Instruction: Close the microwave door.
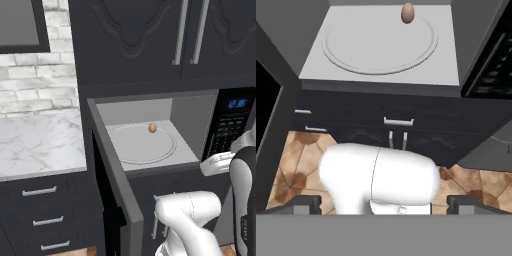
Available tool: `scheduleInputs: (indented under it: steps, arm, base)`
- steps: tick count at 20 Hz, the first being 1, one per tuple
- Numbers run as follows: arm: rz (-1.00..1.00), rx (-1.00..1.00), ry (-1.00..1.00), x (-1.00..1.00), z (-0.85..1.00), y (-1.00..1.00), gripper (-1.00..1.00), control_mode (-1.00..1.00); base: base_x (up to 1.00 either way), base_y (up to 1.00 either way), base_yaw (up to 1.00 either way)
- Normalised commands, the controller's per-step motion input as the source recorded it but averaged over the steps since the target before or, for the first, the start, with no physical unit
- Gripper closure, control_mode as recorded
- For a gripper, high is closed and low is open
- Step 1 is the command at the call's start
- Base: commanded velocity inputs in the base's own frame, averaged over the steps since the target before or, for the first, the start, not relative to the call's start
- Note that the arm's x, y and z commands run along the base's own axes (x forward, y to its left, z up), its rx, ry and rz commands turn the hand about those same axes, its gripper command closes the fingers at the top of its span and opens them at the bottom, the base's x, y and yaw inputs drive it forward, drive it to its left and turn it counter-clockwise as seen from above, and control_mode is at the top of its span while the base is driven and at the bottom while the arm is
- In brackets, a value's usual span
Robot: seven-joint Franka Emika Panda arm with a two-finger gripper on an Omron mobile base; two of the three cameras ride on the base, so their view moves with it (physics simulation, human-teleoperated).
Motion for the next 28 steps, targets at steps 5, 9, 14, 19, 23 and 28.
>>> scheduleInputs:
  steps: [5, 9, 14, 19, 23, 28]
  arm:
    - [0.00, 0.00, -0.01, -0.15, 0.00, 0.00, -1.00, 1.00]
    - [0.00, 0.00, 0.00, 0.00, 0.00, 0.00, -1.00, 1.00]
    - [0.00, 0.00, 0.00, 0.00, 0.00, 0.00, -1.00, 1.00]
    - [0.00, 0.00, 0.00, 0.00, 0.00, 0.00, -1.00, 1.00]
    - [0.00, 0.00, 0.00, 0.00, 0.00, 0.00, -1.00, 1.00]
    - [0.00, 0.00, 0.00, 0.00, 0.00, 0.00, -1.00, 1.00]
  base:
    - [-0.62, 0.00, 0.00]
    - [-0.71, 0.00, 0.00]
    - [-0.42, -0.10, 0.01]
    - [-0.28, -0.35, 0.04]
    - [-0.03, -0.63, 0.13]
    - [-0.66, -0.17, 0.03]
